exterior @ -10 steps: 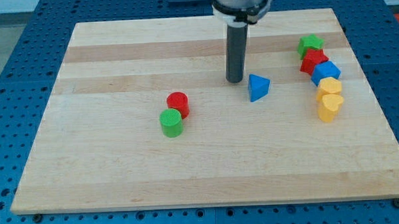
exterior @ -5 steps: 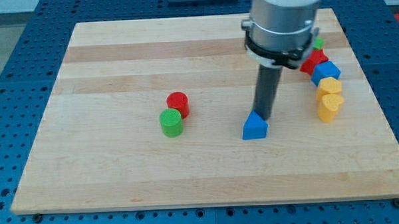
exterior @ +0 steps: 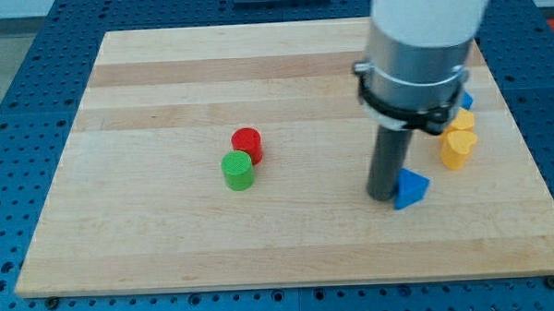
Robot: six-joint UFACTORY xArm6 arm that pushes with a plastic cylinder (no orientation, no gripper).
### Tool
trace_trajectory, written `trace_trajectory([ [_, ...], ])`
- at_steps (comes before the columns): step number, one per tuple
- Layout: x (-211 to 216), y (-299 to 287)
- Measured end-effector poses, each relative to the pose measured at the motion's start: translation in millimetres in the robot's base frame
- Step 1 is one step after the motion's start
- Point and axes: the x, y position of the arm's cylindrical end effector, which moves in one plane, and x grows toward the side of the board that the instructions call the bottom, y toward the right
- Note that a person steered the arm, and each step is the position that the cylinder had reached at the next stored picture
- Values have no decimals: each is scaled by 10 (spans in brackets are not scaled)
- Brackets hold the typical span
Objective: Place the blue triangle towards the bottom left side of the yellow heart
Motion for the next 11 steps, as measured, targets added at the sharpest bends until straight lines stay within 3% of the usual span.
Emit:
trace_trajectory([
  [1, 30, 194],
  [3, 653, 326],
  [6, 123, 306],
  [8, 79, 300],
  [11, -90, -278],
])
